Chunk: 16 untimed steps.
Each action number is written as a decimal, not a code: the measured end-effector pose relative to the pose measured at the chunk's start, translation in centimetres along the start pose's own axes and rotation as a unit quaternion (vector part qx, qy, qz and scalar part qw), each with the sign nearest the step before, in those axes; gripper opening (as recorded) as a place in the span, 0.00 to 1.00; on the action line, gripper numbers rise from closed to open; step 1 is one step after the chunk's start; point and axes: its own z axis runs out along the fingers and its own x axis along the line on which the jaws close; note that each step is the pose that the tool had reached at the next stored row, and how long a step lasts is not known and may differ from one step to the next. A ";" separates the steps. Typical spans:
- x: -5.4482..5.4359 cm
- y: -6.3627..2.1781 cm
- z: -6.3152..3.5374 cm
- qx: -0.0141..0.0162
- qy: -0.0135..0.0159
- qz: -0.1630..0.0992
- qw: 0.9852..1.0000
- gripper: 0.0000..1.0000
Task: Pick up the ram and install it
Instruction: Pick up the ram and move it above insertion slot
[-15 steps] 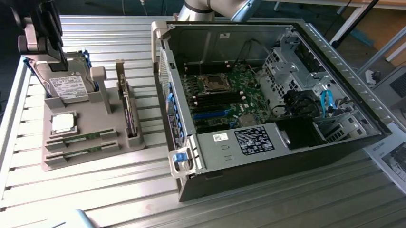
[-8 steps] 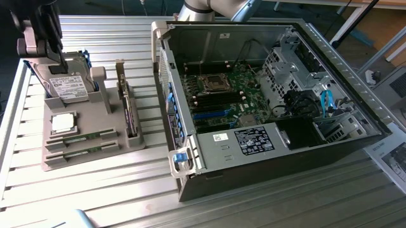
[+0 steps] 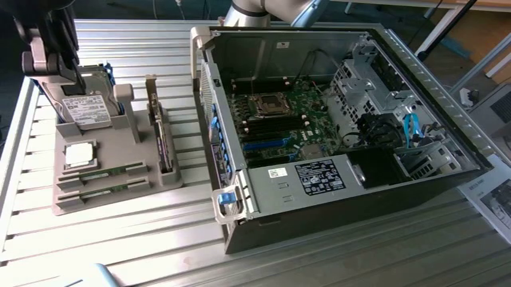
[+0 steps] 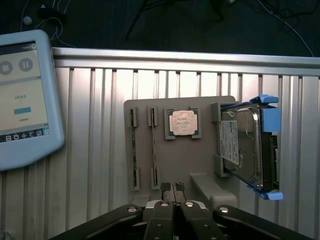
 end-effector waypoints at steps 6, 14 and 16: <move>0.4 -0.01 0.75 0.000 0.000 0.000 1.000 0.10; 0.9 -0.05 2.12 0.000 0.000 0.000 1.000 0.10; 0.9 -0.05 2.29 0.000 0.000 0.000 1.000 0.10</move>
